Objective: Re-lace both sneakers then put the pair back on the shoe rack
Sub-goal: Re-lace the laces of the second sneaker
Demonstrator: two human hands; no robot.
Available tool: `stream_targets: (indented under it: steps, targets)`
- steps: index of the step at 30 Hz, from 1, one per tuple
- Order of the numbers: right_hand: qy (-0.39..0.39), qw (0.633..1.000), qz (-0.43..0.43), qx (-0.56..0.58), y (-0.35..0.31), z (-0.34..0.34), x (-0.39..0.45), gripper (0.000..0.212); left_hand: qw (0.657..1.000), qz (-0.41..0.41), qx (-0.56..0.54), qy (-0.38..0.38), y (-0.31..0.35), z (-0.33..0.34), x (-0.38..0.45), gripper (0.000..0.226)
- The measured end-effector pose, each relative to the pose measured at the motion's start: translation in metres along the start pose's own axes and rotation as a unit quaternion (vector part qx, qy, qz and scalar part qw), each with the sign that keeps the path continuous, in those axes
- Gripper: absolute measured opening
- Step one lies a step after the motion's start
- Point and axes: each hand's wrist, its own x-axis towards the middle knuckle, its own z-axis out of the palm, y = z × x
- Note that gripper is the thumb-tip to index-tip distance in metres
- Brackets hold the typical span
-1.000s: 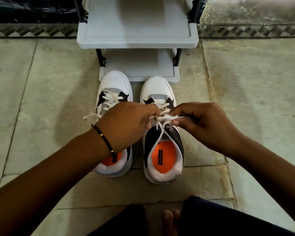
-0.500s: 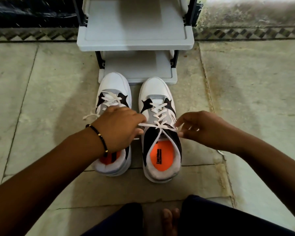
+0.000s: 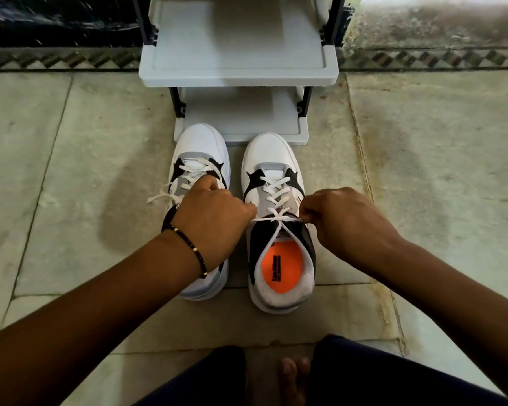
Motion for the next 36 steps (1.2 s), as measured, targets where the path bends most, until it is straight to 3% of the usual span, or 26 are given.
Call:
stream_targets:
  steps: [3, 5, 8, 11, 15, 20, 24, 26, 32, 36]
  targets:
    - [-0.021, 1.000, 0.016, 0.010, 0.003, 0.000, 0.001, 0.015, 1.000, -0.009, -0.005, 0.006, 0.002, -0.001, -0.003, 0.022]
    - [-0.091, 0.982, 0.071, 0.151, 0.008, -0.007, 0.002, 0.018, 0.998, 0.003, -0.043, 0.053, 0.002, 0.003, -0.006, 0.018]
    - [-0.154, 0.872, 0.119, 0.449, 0.012, -0.020, 0.001, 0.016, 0.967, -0.010, -0.220, 0.130, 0.003, 0.007, -0.009, 0.019]
    - [-0.090, 0.815, 0.093, 0.565, 0.012, -0.017, 0.005, 0.023, 0.876, -0.078, -0.458, 0.130, 0.013, 0.006, -0.006, 0.026]
    - [-0.060, 0.743, 0.078, 0.662, 0.001, -0.004, 0.009, 0.021, 0.683, -0.140, -0.706, 0.125, 0.023, 0.005, 0.005, 0.030]
    - [-0.042, 0.624, 0.118, 0.771, 0.002, 0.005, 0.012, 0.018, 0.591, -0.173, -0.776, 0.132, 0.025, 0.008, 0.006, 0.034]
    - [-0.023, 0.546, 0.140, 0.826, 0.003, 0.012, 0.013, 0.022, 0.468, -0.203, -0.854, 0.100, 0.021, 0.009, 0.006, 0.034]
    - [-0.010, 0.533, 0.154, 0.832, 0.001, 0.019, 0.015, 0.025, 0.459, -0.214, -0.858, 0.090, 0.020, 0.014, 0.010, 0.035]
    - [0.029, 0.522, 0.162, 0.837, 0.005, 0.027, 0.019, 0.031, 0.522, -0.239, -0.812, 0.100, 0.017, 0.020, 0.018, 0.035]
    - [0.032, 0.493, 0.161, 0.854, 0.007, 0.031, 0.017, 0.029, 0.528, -0.242, -0.808, 0.101, 0.016, 0.024, 0.016, 0.036]
